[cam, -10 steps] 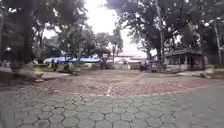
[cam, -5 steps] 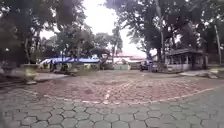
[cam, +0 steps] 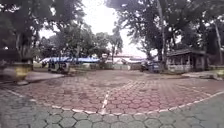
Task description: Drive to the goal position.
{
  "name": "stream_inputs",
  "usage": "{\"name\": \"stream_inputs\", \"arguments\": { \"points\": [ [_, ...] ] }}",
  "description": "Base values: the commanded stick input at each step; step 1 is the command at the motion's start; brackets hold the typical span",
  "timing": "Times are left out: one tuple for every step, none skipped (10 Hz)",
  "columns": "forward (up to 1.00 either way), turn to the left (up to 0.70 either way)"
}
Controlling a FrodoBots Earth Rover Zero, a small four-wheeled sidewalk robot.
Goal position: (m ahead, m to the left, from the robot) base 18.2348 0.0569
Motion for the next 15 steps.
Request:
{"name": "stream_inputs", "arguments": {
  "points": [
    [0.70,0.00],
    [0.70,0.00],
    [0.70,0.00],
    [0.70,0.00],
    [0.70,0.00],
    [0.70,0.00],
    [0.70,0.00],
    [0.70,0.00],
    [0.70,0.00],
    [0.70,0.00],
    [0.70,0.00],
    [0.70,0.00],
    [0.70,0.00],
    [0.70,0.00],
    [0.70,0.00]
  ]
}}
